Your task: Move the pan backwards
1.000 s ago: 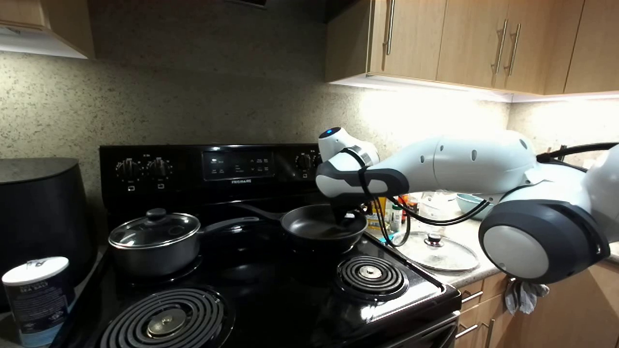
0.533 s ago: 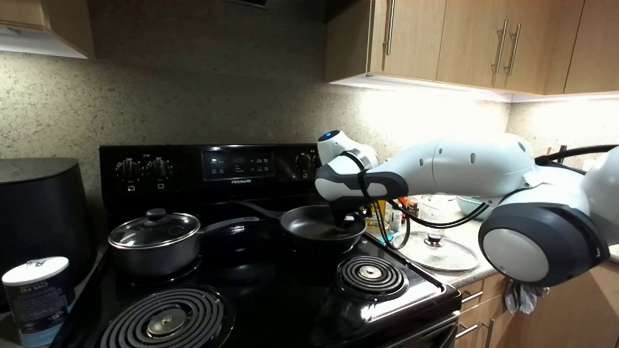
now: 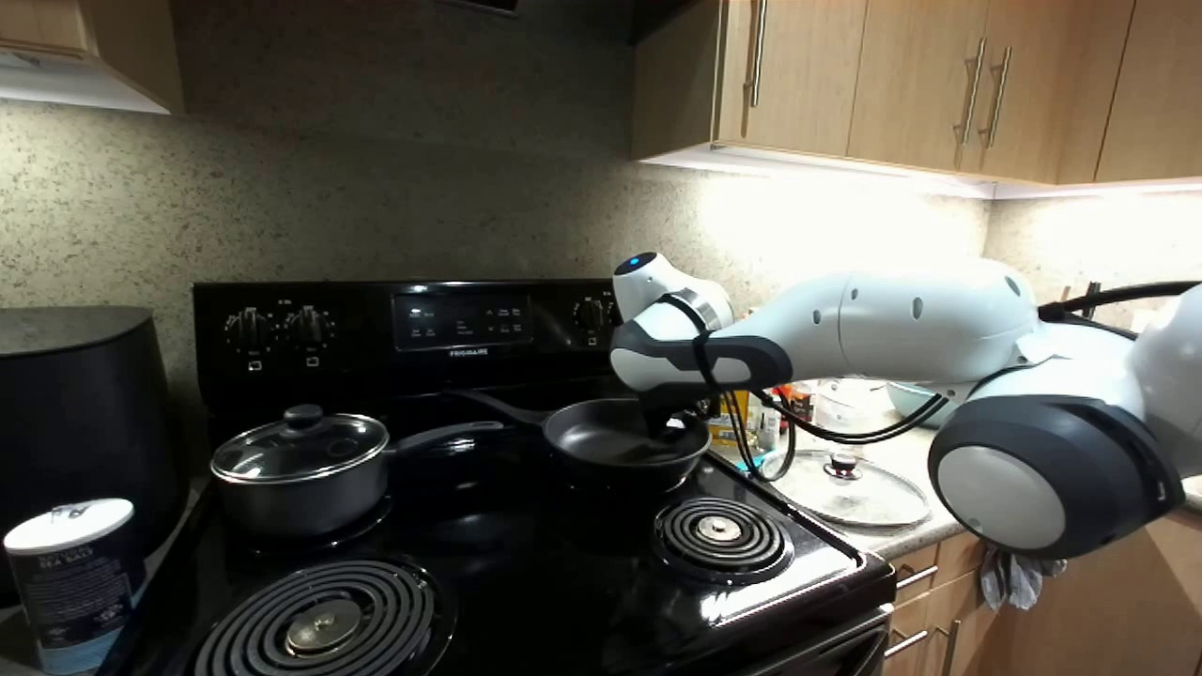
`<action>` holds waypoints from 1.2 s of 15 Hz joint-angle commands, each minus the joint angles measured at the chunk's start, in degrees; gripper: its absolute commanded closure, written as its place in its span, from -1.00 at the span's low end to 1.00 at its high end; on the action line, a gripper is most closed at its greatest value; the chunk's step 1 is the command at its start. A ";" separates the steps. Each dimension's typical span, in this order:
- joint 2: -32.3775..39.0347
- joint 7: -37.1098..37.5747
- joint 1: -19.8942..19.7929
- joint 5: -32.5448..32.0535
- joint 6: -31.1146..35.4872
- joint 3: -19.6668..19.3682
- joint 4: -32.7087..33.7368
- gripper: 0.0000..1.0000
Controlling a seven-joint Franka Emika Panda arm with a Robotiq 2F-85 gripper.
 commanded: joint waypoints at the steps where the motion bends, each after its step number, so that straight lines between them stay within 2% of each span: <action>1: -1.14 0.42 0.84 -1.68 0.45 -1.09 0.14 -0.01; 7: -3.65 2.62 2.59 -4.65 0.36 -3.84 0.55 -0.80; 9: -4.48 3.33 3.08 -5.23 0.20 -4.34 0.58 -0.99; 18: -5.95 2.28 3.59 -4.76 -0.07 -3.60 0.56 -1.00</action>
